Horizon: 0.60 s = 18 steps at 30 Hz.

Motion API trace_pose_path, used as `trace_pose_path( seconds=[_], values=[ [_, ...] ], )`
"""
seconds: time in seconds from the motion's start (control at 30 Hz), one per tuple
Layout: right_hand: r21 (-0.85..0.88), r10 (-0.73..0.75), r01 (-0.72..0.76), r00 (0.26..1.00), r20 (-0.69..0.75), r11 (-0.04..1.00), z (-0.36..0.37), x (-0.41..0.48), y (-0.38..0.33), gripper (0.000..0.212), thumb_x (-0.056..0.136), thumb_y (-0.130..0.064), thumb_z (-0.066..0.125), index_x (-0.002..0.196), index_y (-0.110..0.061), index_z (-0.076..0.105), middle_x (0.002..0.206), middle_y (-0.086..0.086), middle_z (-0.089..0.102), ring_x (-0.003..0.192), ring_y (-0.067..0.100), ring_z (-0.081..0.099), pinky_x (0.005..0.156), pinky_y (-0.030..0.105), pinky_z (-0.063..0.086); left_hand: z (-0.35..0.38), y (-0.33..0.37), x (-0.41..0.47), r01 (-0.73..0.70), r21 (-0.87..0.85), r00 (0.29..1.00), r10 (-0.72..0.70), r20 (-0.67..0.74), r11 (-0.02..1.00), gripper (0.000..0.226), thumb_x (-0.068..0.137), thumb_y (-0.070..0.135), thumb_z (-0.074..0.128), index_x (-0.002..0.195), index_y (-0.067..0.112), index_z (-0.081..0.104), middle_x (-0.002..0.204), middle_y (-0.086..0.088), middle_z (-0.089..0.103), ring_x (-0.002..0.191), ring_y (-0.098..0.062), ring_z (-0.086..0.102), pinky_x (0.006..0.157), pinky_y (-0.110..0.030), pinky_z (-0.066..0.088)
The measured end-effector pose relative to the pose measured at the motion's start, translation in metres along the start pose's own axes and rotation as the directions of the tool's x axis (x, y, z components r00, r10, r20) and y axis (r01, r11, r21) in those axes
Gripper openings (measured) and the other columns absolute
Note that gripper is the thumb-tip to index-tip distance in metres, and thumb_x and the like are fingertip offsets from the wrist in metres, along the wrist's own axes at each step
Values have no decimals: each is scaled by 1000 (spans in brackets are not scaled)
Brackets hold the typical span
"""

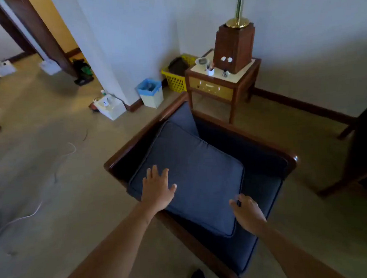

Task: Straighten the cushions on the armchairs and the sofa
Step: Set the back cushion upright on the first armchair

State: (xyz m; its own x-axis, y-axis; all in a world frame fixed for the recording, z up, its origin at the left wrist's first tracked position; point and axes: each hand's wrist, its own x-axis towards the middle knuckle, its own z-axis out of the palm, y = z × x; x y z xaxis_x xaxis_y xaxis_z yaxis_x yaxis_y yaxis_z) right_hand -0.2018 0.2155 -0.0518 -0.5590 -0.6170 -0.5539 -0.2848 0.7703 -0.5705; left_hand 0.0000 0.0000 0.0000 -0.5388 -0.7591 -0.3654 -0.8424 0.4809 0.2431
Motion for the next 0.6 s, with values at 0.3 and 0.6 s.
trace_pose_path(
  seconds=[0.3,0.6],
  values=[
    [202,413,-414,909,51,888,90,106,50,62,102,-38,49,151,-3,36,152,21,37,131,42,45,100,50,45,53,-71,61,251,41,947,-237,-217,967,86,108,50,51,171,10,9,175,-27,14,160,-47,18,120,-64,31],
    [612,584,-611,761,282,502,145,143,112,135,60,-91,67,159,-10,23,156,14,43,123,35,54,109,52,40,59,-106,94,271,-488,863,-434,-259,829,87,70,63,88,139,28,49,133,-6,66,117,-30,65,97,-52,59]
  ],
)
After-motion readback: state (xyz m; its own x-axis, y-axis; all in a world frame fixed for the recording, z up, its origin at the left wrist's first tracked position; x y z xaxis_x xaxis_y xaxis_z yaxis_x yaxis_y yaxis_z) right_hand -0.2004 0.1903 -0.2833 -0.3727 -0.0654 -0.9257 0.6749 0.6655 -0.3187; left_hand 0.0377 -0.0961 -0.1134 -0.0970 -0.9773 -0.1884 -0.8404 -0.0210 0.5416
